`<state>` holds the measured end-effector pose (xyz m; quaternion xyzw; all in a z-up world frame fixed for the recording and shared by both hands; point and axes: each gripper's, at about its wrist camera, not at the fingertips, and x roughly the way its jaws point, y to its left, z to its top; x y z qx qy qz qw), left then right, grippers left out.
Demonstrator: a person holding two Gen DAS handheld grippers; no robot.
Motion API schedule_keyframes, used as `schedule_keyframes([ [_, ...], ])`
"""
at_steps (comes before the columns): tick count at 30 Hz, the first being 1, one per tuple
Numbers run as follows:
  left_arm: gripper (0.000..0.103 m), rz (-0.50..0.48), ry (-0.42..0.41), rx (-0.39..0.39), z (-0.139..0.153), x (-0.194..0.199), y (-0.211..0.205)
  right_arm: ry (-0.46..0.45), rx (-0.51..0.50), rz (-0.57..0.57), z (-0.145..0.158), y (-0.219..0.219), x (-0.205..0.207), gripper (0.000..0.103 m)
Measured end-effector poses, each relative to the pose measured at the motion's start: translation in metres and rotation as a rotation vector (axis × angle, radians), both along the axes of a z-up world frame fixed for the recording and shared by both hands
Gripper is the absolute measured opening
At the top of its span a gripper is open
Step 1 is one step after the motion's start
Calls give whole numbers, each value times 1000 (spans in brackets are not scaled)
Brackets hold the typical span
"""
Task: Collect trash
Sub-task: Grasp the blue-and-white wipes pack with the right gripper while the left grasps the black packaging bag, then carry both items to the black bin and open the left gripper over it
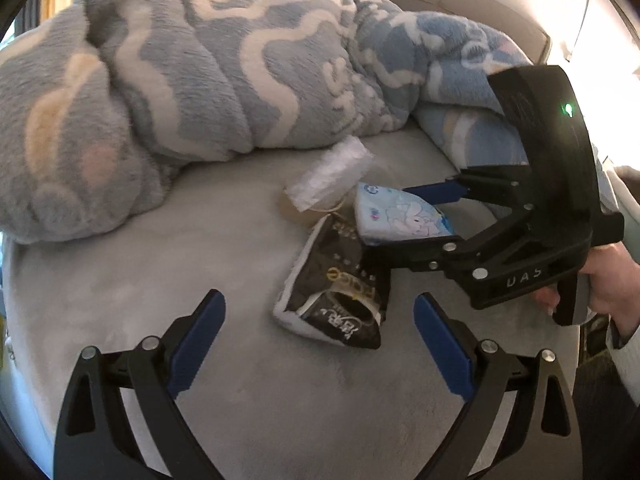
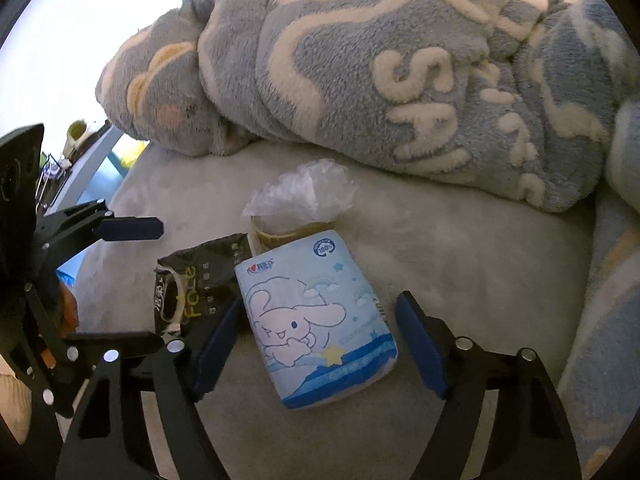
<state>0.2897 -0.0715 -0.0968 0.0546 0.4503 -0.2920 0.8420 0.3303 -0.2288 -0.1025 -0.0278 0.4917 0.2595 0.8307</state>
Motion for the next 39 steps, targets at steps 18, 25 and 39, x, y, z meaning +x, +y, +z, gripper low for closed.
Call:
schedule_keyframes([
  [18,85,-113,-29,102,-19,10,-34,46,59,-18,3,-16,11,60],
  [25,69,-88,-33,116,-23,19,-42,24,80,-38,16,-29,7,60],
  [39,57,-37,-44,-13,0,-8,-29,-74,97,-113,46,-30,-18,60],
])
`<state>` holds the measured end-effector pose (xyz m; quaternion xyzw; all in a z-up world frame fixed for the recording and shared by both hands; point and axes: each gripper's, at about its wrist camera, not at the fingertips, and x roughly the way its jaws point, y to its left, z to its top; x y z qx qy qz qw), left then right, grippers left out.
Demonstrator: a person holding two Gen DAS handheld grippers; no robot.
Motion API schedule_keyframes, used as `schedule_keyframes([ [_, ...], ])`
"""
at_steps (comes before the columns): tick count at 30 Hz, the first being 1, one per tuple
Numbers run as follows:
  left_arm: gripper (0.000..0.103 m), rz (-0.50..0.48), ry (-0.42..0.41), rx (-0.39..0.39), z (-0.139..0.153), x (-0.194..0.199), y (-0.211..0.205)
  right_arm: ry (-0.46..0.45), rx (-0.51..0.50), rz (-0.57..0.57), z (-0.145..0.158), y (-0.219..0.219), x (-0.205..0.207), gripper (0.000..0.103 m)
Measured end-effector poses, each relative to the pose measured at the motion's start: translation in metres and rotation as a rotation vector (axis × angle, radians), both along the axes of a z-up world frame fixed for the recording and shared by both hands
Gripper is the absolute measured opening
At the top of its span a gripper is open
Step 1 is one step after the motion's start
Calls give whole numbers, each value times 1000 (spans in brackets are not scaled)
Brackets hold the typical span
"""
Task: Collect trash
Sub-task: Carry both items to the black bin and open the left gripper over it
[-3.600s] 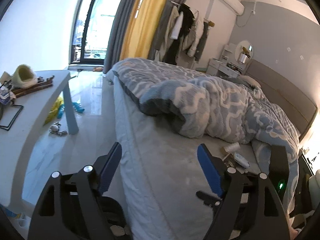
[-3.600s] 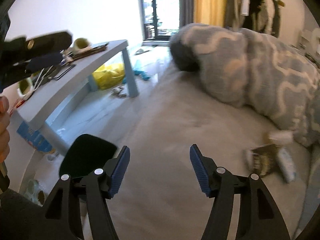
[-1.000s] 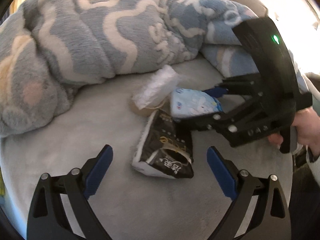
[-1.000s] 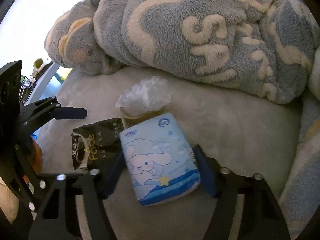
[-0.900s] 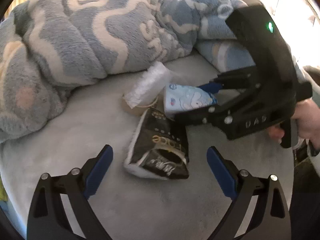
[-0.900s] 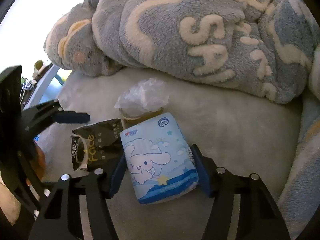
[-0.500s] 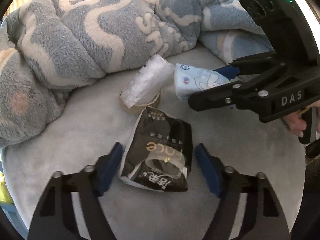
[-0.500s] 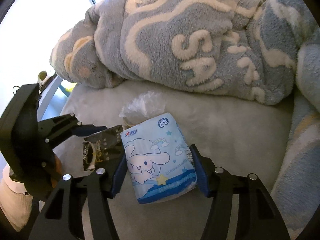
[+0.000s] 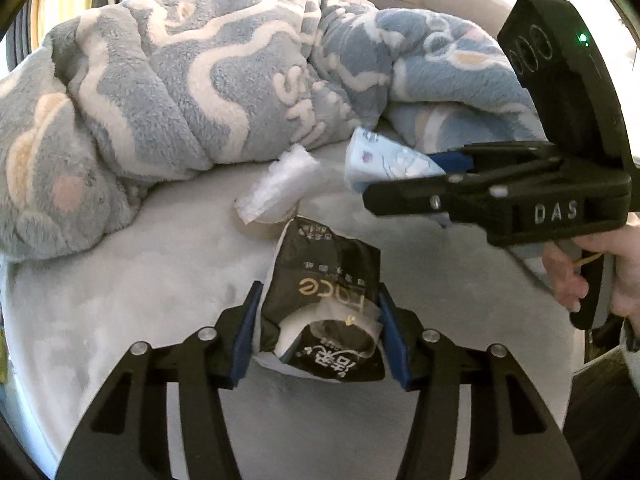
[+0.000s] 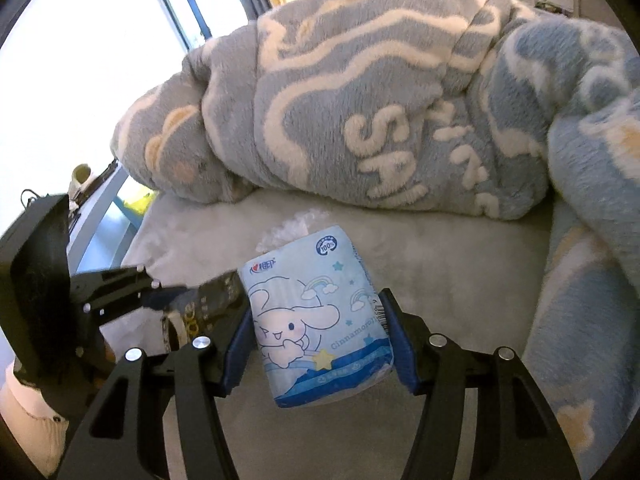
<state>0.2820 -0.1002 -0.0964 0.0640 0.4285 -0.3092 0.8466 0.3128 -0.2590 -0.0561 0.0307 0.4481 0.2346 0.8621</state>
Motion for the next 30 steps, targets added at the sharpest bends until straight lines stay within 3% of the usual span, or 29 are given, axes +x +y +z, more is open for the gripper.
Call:
schedule_keyframes([
  [11,57,44,12,-42,16,-54,14,-70,46,-53,29,3,-36,60],
  [22,57,119,-9,-35,38,-111,46,-99,76,-21,45,44,-80,60],
  [30,57,189,-21,-42,47,-148,91,-115,85,39,52,87,-115,60],
])
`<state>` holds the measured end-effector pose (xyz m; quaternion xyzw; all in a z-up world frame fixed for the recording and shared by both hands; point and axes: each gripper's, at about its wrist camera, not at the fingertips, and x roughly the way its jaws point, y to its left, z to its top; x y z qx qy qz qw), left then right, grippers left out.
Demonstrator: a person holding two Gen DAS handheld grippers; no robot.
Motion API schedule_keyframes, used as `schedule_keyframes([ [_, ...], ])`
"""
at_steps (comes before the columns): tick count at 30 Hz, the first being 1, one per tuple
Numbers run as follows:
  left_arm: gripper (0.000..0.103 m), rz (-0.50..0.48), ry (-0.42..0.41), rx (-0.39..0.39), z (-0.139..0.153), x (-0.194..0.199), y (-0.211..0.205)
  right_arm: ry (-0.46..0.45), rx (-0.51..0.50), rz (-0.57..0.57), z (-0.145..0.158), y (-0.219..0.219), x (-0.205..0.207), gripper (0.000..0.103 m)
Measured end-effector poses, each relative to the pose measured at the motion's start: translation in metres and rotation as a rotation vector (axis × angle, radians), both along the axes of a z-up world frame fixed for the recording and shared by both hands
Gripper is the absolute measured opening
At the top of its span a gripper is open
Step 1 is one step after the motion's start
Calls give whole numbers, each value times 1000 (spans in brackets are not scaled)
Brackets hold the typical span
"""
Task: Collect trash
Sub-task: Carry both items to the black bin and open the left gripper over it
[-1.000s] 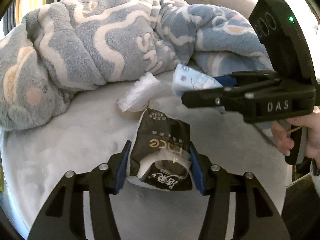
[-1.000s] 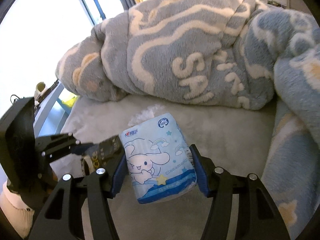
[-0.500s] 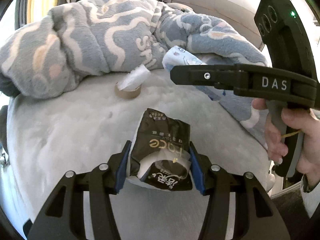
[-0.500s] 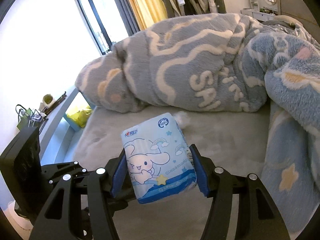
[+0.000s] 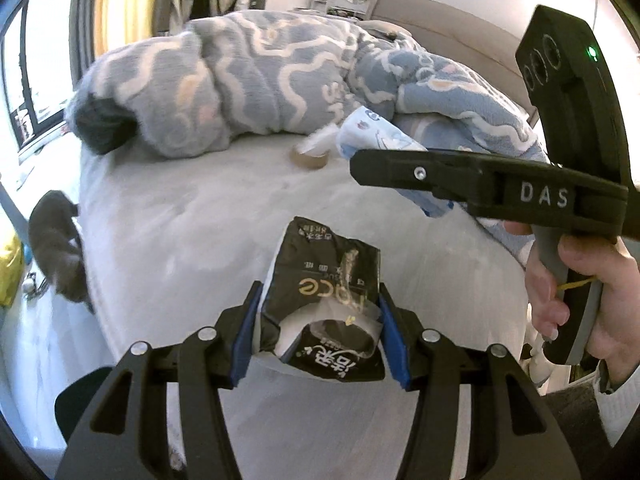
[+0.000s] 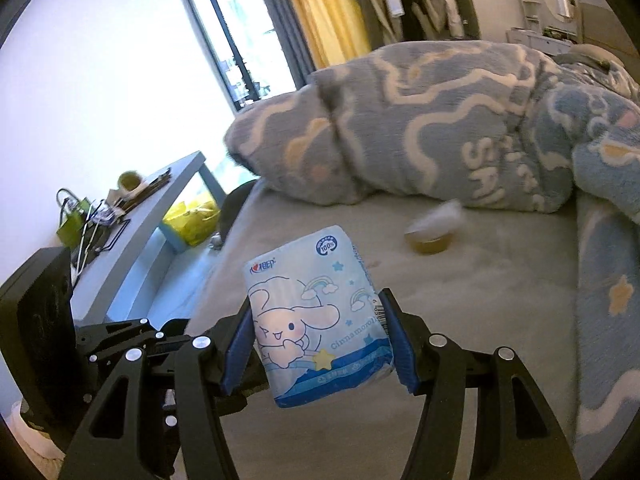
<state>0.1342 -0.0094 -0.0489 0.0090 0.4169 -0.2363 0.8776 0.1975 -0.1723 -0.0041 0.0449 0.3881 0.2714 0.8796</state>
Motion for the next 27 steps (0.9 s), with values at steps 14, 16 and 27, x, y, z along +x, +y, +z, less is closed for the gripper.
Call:
schedule_keyframes([
  [14,57,174,-40,36,8,-29,104,6,5,136,-1,103,-19,60],
  [16,57,210,-28,46,4,-32,122,6,3,164,-1,121,-21,60],
  [27,57,382,112,132,-38,-48,200,37,-23,279,-15,203,-39,60],
])
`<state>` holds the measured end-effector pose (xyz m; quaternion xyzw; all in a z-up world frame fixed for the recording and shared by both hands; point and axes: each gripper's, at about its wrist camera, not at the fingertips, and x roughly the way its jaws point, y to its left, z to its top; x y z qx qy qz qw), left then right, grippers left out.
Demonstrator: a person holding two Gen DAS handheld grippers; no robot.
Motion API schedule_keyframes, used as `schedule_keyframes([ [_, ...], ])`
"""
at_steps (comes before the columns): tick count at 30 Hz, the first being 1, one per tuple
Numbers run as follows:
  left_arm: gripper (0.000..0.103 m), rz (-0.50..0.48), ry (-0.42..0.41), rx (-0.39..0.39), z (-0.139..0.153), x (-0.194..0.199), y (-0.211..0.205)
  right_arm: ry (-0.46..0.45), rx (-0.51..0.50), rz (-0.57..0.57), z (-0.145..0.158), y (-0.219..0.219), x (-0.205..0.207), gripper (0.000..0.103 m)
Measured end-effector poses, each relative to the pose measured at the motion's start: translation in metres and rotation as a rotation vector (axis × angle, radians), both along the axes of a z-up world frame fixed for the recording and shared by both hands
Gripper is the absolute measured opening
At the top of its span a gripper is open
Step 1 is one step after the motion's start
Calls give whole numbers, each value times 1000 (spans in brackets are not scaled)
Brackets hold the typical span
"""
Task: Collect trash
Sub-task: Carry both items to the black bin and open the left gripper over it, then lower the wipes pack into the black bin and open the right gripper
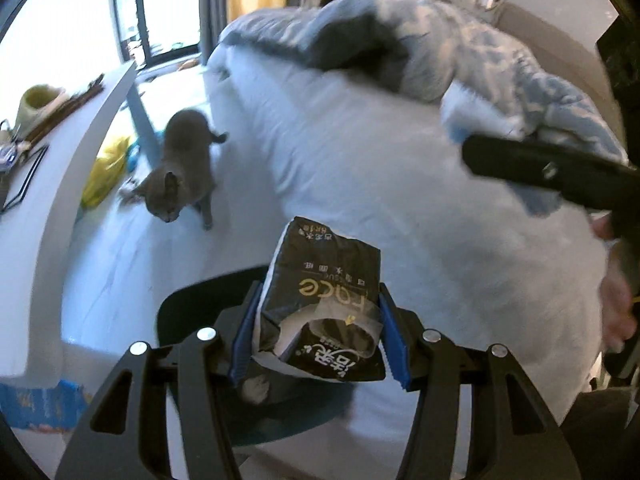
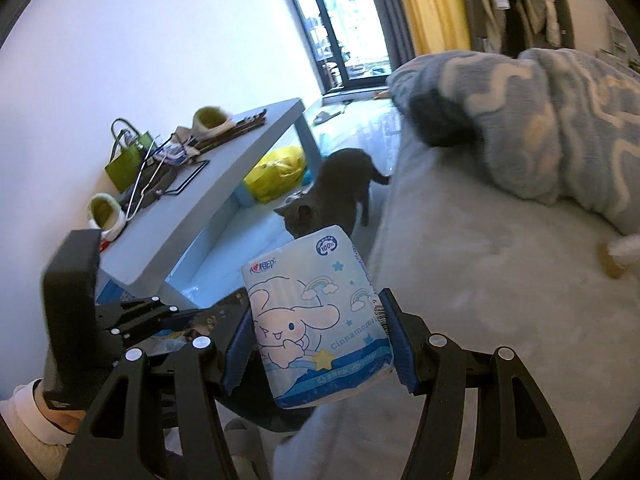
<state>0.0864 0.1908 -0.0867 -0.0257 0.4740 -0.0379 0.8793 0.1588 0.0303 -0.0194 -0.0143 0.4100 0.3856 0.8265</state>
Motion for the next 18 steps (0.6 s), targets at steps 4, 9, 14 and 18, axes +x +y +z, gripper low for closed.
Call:
schedule_keyframes([
  [4,58,41,68,2,-18,-6,21,9,-8,34,-5,25,-5,60],
  [9,66,67,141,-17,-37,-11,38,19,-21,69,-13,47,-10,60],
  [14,73,93,166,-19,-46,-18,56,35,-35,93,-21,66,-13,60],
  [18,73,116,153,-28,-42,-24,68,52,-63,107,-32,82,-13,60],
])
